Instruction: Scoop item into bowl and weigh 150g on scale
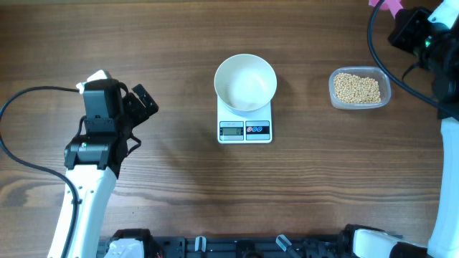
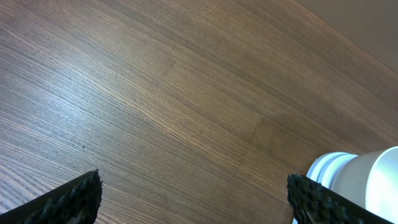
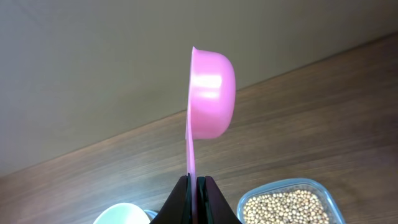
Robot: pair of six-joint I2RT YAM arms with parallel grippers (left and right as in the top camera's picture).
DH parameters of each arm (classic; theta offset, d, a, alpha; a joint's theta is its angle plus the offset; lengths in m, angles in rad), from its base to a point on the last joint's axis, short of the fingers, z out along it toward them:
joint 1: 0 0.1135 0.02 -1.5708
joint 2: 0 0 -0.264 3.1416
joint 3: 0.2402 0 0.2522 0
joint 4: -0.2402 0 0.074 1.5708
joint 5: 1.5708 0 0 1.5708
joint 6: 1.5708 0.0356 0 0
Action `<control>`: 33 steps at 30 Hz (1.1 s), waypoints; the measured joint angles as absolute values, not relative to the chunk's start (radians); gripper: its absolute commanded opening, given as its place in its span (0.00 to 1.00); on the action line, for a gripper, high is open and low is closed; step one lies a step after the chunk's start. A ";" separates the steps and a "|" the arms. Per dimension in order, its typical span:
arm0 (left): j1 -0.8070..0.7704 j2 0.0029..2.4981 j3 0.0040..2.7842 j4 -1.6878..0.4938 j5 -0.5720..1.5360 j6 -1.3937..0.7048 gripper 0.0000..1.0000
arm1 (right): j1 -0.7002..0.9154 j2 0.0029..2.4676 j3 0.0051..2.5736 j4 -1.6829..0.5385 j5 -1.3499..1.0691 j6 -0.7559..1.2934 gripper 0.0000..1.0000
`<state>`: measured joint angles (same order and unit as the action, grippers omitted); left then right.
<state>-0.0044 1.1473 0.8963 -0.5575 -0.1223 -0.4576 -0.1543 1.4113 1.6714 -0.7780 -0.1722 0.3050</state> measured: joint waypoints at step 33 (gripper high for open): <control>-0.004 1.147 0.896 -0.551 -0.093 -0.458 1.00 | -0.154 1.474 1.672 -1.021 -0.307 0.064 0.04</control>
